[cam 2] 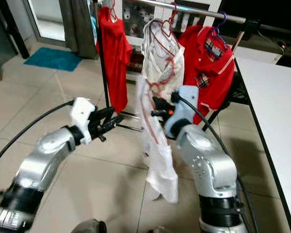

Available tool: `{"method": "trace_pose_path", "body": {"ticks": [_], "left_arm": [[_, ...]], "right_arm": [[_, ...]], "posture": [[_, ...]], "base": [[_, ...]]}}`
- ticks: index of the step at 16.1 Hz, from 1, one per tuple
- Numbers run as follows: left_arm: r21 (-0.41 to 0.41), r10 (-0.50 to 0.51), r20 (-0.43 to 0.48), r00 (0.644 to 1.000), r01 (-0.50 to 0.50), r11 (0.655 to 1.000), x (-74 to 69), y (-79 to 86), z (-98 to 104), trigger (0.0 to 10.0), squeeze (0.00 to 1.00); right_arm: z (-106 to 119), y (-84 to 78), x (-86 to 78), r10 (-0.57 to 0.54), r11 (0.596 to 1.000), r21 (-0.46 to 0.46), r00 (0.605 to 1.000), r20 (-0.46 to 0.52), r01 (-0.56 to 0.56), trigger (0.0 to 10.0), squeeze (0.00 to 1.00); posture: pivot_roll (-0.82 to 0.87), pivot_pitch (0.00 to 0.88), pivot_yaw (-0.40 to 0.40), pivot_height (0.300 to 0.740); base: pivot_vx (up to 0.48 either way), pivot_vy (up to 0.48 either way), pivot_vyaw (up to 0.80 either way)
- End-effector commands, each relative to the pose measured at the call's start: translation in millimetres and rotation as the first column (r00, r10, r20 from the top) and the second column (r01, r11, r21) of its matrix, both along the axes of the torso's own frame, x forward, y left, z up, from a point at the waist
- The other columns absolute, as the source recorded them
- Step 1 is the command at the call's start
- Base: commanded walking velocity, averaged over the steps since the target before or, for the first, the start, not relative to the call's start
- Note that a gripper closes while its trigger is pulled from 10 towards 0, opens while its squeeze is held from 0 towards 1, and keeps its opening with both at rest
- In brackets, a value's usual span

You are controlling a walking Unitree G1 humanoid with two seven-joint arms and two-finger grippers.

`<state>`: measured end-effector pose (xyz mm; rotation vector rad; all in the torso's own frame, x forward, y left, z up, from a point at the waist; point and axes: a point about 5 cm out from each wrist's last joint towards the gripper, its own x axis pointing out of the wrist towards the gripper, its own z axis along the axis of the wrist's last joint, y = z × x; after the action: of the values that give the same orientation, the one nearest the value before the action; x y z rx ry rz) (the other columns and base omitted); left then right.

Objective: Hang hanger

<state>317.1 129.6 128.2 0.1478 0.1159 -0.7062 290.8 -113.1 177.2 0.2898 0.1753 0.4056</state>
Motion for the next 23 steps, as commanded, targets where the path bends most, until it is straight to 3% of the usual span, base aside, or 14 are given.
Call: {"method": "trace_pose_path", "body": {"ticks": [1, 2, 3, 4, 5, 10, 11, 12, 23], "left_arm": [[0.024, 0.026, 0.023, 0.999, -0.027, 0.999, 4.7, 1.3, 3, 10.0, 1.00], [0.053, 0.191, 0.099, 0.976, -0.197, 0.979, 24.0, 8.6, 13, 10.0, 1.00], [0.052, 0.218, 0.144, 0.965, -0.228, 0.972, 30.2, 6.8, 20, 10.0, 0.77], [0.041, 0.220, 0.159, 0.962, -0.229, 0.973, 32.0, 4.9, 23, 10.0, 0.77], [-0.003, 0.230, 0.183, 0.956, -0.234, 0.972, 36.6, -0.7, 31, 10.0, 0.00], [-0.062, 0.277, 0.212, 0.937, -0.270, 0.961, 54.8, -14.1, 44, 10.0, 0.00], [-0.056, 0.281, 0.216, 0.935, -0.276, 0.960, 56.7, -15.6, 44, 4.4, 0.00], [-0.063, 0.297, 0.208, 0.932, -0.290, 0.955, 57.9, -15.8, 43, 0.0, 0.00], [-0.082, 0.359, 0.218, 0.907, -0.350, 0.933, 54.4, -20.5, 34, 0.0, 0.00]], "right_arm": [[12, 3.4, -2.5, 0.034, 0.999, 0.023, 0.999, 0.040, -0.035, 10.0, 0.00], [16, 7.8, -8.8, 0.100, 0.992, 0.068, 0.994, 0.051, -0.103, 10.0, 0.00], [17, 8.5, -11.4, 0.123, 0.988, 0.083, 0.991, 0.054, -0.128, 10.0, 0.00], [17, 8.7, -12.5, 0.133, 0.986, 0.089, 0.990, 0.054, -0.138, 10.0, 0.00], [17, 8.5, -14.6, 0.152, 0.983, 0.096, 0.987, 0.058, -0.157, 10.0, 0.00], [27, 16.8, -26.1, 0.287, 0.943, 0.144, 0.952, 0.105, -0.300, 10.0, 0.00], [28, 17.6, -27.4, 0.298, 0.938, 0.150, 0.948, 0.109, -0.312, 10.0, 0.00], [28, 17.7, -28.0, 0.301, 0.936, 0.154, 0.947, 0.111, -0.316, 10.0, 0.00], [29, 15.9, -27.7, 0.304, 0.931, 0.175, 0.946, 0.109, -0.319, 10.0, 0.00]], "posture": [[0.01, 0.047, -0.048, 0.740], [0.01, 0.049, -0.049, 0.740], [0.01, 0.050, -0.049, 0.740], [0.01, 0.050, -0.049, 0.740], [0.01, 0.053, -0.051, 0.740], [0.00, 0.056, -0.053, 0.740], [0.00, 0.056, -0.052, 0.740], [0.00, 0.057, -0.051, 0.740], [0.00, 0.065, -0.058, 0.740]], "base": [[0.000, 0.000, 0.00], [0.000, 0.000, 0.00], [0.000, 0.000, 0.00], [0.000, 0.000, 0.00], [0.000, 0.000, 0.00], [0.000, 0.000, 0.00], [0.000, 0.000, 0.00], [0.000, 0.000, 0.00], [0.000, 0.000, 0.00]]}}
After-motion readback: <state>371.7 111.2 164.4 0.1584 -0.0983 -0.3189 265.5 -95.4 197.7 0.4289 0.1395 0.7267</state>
